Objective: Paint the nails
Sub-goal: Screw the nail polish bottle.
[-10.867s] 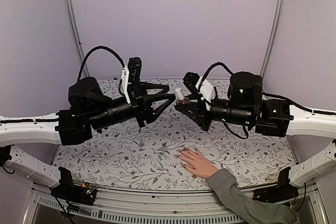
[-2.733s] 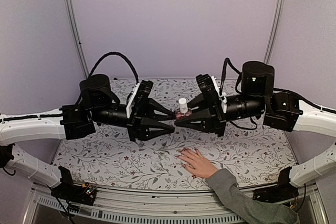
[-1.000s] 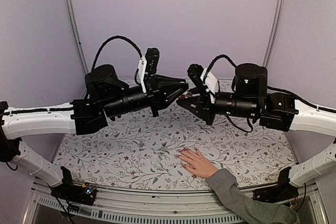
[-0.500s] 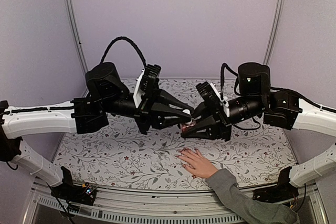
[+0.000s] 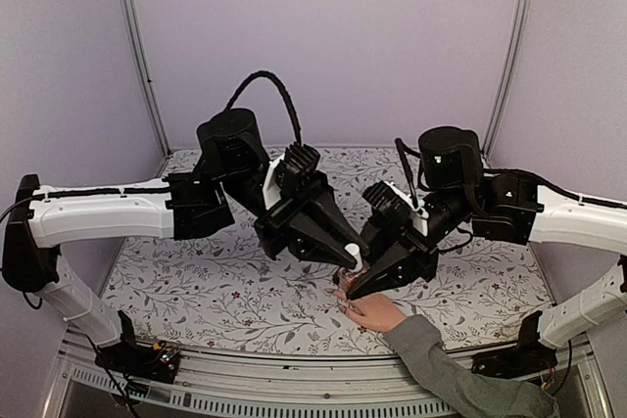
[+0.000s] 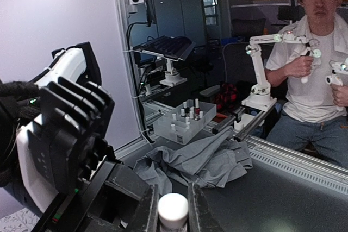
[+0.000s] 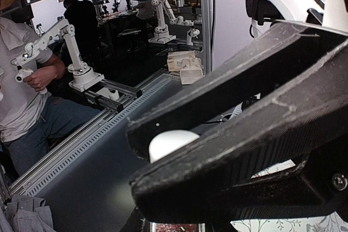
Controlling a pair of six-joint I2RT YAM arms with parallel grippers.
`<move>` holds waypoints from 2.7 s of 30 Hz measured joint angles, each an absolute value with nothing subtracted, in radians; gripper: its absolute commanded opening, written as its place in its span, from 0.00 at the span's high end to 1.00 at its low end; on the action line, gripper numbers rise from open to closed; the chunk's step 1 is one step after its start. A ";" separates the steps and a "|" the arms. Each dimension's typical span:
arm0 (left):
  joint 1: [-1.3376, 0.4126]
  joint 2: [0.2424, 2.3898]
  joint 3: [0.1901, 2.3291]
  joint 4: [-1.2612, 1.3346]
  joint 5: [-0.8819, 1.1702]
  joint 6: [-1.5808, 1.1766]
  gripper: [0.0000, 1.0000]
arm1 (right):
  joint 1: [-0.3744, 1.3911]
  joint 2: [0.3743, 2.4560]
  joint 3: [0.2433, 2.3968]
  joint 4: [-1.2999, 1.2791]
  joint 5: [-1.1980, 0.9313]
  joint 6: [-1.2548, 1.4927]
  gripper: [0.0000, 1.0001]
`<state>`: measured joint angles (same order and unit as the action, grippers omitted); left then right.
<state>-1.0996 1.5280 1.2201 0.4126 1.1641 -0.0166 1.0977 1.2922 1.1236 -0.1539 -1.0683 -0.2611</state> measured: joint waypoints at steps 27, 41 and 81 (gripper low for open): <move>-1.029 1.400 1.046 0.318 0.974 -0.012 0.51 | 1.132 1.229 1.173 0.011 -1.010 -0.270 1.00; -1.024 1.122 0.857 0.440 0.465 -0.140 0.48 | 1.123 1.151 1.110 0.028 -0.340 -0.219 1.00; -1.176 1.464 1.105 0.455 -0.247 -0.205 1.00 | 1.151 1.307 1.110 -0.014 0.357 -0.144 1.00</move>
